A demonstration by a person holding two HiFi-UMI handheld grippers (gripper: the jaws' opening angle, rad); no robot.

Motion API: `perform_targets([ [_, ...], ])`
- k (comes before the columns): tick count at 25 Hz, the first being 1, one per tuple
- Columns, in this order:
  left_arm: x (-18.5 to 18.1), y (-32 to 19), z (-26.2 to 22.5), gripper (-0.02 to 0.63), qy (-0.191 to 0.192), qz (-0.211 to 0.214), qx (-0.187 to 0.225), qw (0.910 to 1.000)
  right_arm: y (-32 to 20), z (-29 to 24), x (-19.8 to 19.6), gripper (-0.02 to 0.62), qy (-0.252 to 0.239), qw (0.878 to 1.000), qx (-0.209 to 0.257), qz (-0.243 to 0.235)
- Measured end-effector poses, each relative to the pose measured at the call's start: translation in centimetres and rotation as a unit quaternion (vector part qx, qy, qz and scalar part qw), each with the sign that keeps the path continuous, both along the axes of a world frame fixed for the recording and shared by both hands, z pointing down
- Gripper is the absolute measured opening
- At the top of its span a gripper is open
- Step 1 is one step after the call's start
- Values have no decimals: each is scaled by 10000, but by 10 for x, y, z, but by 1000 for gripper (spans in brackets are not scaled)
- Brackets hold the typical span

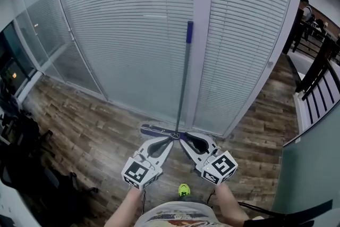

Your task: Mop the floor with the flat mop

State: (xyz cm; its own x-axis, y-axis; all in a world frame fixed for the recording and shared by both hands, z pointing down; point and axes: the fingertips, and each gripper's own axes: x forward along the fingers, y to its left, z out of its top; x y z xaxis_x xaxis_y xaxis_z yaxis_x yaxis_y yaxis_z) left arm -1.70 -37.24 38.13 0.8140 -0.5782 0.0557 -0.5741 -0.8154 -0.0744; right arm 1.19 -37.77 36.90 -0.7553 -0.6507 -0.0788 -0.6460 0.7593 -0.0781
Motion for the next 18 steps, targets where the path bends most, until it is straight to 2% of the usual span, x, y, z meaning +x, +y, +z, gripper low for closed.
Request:
perform_targets([
  [10,45,-74,22,14,1,-147,-26,9999,-78,17,39,61,49,9998,-24,-200],
  [18,55,-115,10,14,25,-266,95,9996,-116,5,47,61,159,9993,110,-305],
])
